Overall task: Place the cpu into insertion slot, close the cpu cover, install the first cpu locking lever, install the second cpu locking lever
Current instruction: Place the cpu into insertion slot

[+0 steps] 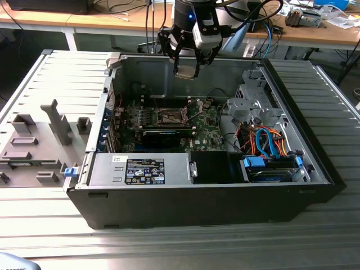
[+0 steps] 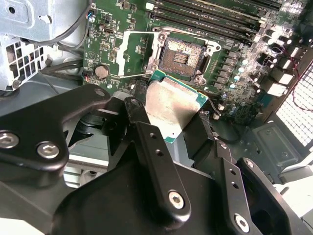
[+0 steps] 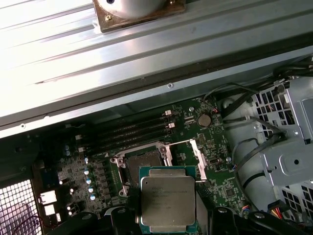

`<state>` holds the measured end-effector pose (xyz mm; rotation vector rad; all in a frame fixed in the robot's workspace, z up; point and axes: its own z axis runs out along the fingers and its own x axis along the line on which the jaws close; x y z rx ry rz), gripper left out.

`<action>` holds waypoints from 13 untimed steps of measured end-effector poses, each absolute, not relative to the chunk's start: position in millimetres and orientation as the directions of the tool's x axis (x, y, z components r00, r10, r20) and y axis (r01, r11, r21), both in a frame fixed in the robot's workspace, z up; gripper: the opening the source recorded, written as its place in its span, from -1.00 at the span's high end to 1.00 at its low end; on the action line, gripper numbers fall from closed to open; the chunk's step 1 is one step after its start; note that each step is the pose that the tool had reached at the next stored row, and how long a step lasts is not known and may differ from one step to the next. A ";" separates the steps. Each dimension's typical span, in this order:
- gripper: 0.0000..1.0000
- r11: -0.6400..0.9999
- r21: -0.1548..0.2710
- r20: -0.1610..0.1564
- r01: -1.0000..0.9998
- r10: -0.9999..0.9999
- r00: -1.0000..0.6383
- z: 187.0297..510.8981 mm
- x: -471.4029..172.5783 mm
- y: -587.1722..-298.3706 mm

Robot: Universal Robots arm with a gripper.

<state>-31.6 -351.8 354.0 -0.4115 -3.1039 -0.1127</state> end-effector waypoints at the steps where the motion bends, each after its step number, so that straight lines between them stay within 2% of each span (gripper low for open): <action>1: -0.09 0.963 0.070 0.018 0.261 0.261 -0.965 354.0 -31.6 -351.8; 13: -0.09 0.955 0.070 0.018 0.289 0.288 -0.957 353.9 -31.6 -351.8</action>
